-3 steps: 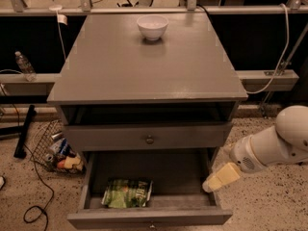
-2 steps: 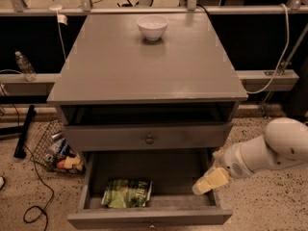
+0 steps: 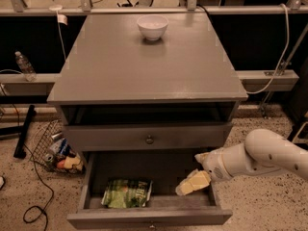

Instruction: Pick green jalapeno chip bag from middle drawer and place on counter

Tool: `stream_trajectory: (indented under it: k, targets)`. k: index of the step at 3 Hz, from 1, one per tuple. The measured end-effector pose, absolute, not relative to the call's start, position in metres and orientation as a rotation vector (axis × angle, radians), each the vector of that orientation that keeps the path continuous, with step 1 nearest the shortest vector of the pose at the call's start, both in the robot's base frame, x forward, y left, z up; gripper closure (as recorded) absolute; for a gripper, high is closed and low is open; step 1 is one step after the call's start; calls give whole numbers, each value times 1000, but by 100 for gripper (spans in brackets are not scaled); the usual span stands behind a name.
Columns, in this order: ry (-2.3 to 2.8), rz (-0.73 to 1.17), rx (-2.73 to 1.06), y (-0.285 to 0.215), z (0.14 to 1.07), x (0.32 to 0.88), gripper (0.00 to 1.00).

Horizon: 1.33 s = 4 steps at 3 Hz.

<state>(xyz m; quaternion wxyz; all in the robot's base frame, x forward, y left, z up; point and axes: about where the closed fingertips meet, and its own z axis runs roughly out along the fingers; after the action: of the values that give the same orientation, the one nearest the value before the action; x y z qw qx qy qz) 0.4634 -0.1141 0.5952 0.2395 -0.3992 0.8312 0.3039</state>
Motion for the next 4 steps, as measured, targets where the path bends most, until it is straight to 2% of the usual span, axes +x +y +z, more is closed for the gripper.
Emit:
stream_trajectory:
  k: [1,4]
  targets:
    - [2296,824,-1090,-112,585,462,0]
    - [2313,863,-1204,-37,506,482,0]
